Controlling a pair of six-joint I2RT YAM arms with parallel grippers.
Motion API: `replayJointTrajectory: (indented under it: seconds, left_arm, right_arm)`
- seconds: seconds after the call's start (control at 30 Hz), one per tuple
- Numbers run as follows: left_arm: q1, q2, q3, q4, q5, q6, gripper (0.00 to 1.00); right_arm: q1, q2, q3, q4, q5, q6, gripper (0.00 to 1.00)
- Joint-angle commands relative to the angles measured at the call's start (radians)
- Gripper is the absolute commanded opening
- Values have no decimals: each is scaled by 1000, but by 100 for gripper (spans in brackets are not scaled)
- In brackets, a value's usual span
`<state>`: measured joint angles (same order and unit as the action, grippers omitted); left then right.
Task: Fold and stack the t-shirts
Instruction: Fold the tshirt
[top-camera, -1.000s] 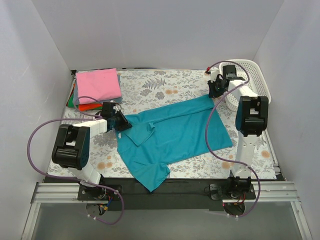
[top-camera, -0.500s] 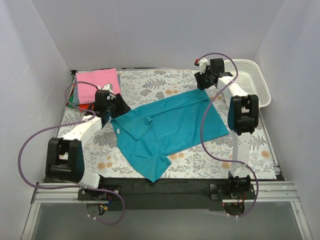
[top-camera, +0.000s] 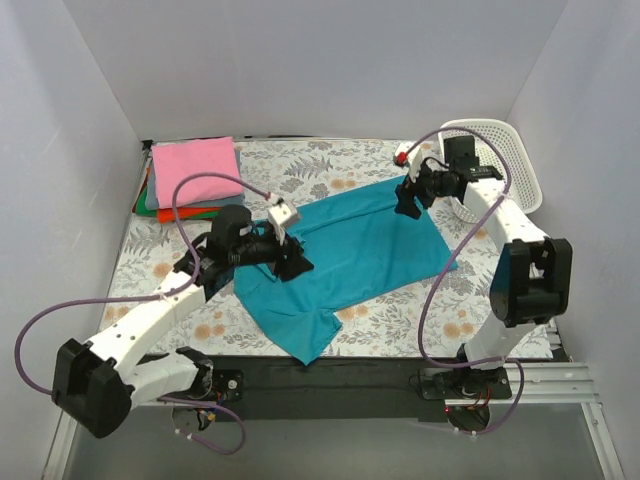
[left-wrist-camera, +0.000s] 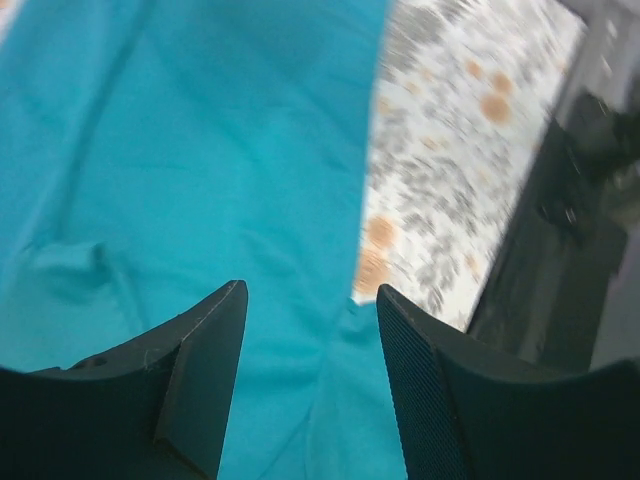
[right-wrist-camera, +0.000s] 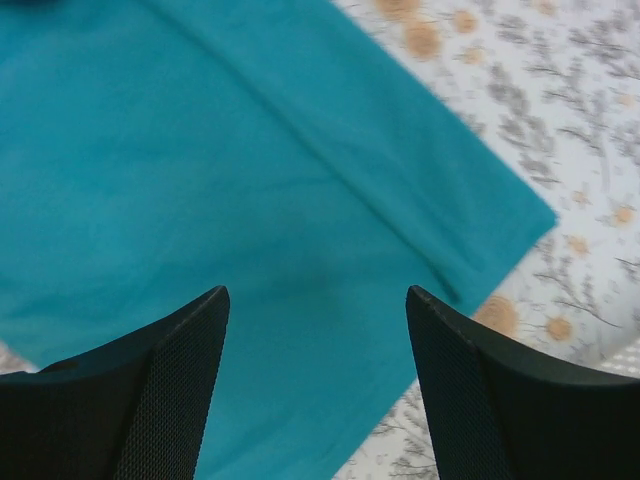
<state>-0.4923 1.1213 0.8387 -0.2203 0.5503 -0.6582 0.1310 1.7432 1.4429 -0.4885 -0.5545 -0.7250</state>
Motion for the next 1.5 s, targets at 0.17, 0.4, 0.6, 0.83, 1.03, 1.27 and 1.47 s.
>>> replayJointTrajectory:
  seconds: [0.17, 0.4, 0.6, 0.83, 1.03, 1.27, 1.47]
  left_arm:
    - [-441, -101, -159, -40, -80, 193, 51]
    - [-735, 23, -141, -191, -361, 203, 42]
    - [-784, 103, -191, -215, -524, 218, 38]
    - [-839, 26, -225, -260, -477, 239, 41]
    - [-873, -52, -230, -284, -426, 232, 41]
    - [-888, 1, -259, -269, -432, 241, 39]
    - [-893, 74, -265, -235, -492, 265, 36]
  right_arm:
    - [-30, -234, -364, -225, -217, -237, 78]
    - [-57, -301, -475, -219, -219, -197, 78]
    - [-65, -289, -495, -219, -220, -186, 78]
    - [-71, -277, -493, -219, -216, -180, 78]
    - [-74, -266, -487, -219, -211, -177, 77]
    - [-73, -258, -486, -219, -213, -174, 77]
    - [-76, -264, -492, -220, -214, -172, 77]
